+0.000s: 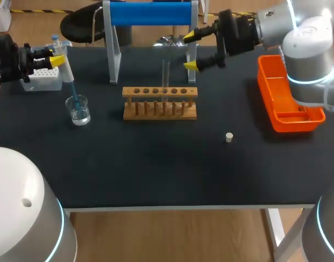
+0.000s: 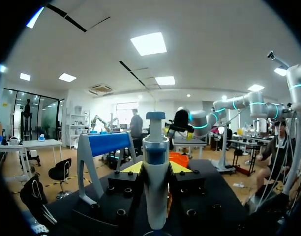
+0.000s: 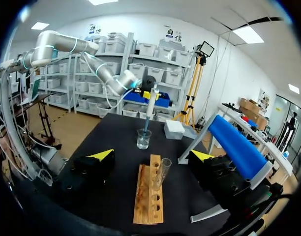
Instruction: Invert the test tube, pick up the pipette, mount the tip to pipette, aspirate from beaker and dispense into the tube, eject the tip, return the pipette, and cap with the stopper.
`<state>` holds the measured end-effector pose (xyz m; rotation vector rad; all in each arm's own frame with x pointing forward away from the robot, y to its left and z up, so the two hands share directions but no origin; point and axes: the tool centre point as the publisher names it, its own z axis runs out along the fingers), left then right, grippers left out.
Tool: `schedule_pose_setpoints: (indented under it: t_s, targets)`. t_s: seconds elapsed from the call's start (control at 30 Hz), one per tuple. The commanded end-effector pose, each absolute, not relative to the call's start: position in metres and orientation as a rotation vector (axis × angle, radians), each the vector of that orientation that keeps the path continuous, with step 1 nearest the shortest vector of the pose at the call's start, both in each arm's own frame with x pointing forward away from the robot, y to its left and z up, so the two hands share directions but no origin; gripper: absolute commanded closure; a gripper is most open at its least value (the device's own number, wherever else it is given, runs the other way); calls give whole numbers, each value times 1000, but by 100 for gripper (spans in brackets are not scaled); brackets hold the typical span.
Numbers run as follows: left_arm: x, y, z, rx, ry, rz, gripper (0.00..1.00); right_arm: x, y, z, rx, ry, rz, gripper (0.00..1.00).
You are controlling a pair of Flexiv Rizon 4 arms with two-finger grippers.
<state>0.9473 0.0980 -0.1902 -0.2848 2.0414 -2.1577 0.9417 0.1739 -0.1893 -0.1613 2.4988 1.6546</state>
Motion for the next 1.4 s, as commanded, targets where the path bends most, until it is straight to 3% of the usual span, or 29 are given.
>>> schedule_pose_setpoints:
  t_s: [0.03, 0.8, 1.4]
  targets:
    - [948, 99, -190, -281, 2045, -2160, 100, 947, 177, -202, -177, 2514, 1643, 0]
    - [948, 99, -190, -281, 2045, -2160, 100, 964, 192, -273, -80, 2614, 1608, 0]
    - [948, 99, -190, -281, 2045, -2160, 100, 976, 226, -287, -74, 2672, 1585, 0]
